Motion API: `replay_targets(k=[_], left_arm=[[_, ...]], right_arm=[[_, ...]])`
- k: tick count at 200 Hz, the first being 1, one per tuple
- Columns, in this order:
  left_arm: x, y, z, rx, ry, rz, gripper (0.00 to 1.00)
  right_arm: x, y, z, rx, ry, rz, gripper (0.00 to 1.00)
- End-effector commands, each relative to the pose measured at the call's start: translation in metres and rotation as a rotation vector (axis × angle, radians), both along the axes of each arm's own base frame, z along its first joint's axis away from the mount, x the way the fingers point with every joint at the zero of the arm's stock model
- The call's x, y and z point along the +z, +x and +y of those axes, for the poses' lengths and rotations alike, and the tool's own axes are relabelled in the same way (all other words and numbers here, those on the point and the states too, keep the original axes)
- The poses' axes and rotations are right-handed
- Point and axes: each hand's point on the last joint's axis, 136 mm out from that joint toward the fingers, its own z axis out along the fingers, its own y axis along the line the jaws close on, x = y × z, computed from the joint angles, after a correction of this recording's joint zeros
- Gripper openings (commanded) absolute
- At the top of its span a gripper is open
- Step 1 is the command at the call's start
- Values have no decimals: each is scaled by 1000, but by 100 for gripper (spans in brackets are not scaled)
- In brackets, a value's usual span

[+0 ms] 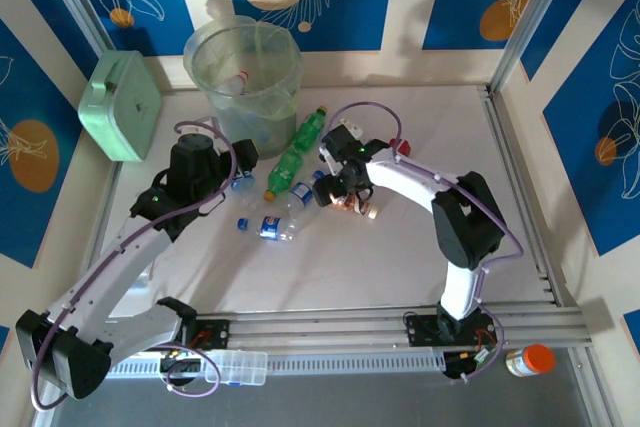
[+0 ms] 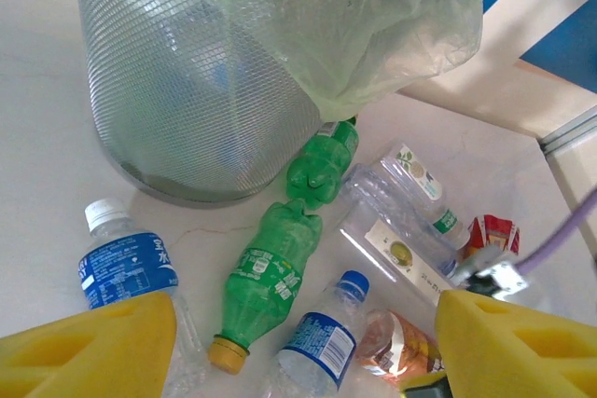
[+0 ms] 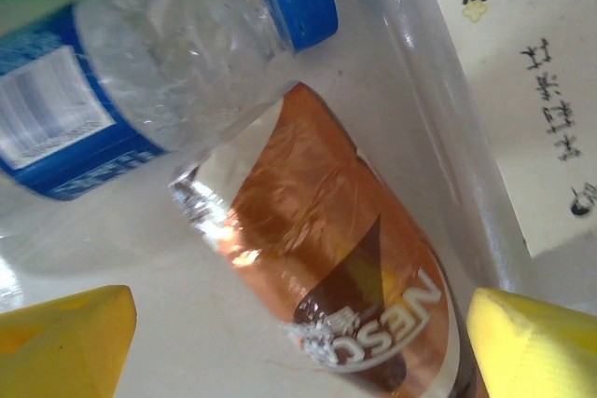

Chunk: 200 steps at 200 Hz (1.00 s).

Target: Put the plastic bottles in the bin

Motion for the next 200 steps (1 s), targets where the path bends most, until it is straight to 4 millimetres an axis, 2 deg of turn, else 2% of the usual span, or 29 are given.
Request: replay_targets(k=[1,82,117,151,180,200], left_arm=[[3,2,-8,-22,-45,-9,73],[0,2,-11,-31,-57,3,73],[0,3,-11,-29,-55,4,73],[-2,5,-14,-44,-60,7,73],[-5,6,-15,-50,-64,19,73],[-5,7,-18,-72,-69,15,73]], right_arm=[[-11,-3,-5,63,-91,28,91],[-46,-25,3,122,-141,93,79],[-51,-32,3,125,-142,101,66],[-42,-36,3,127,-129,68,52],[-25,-38,3,116,-92,23,51],[-4,-40,7,112,-21,-32,51]])
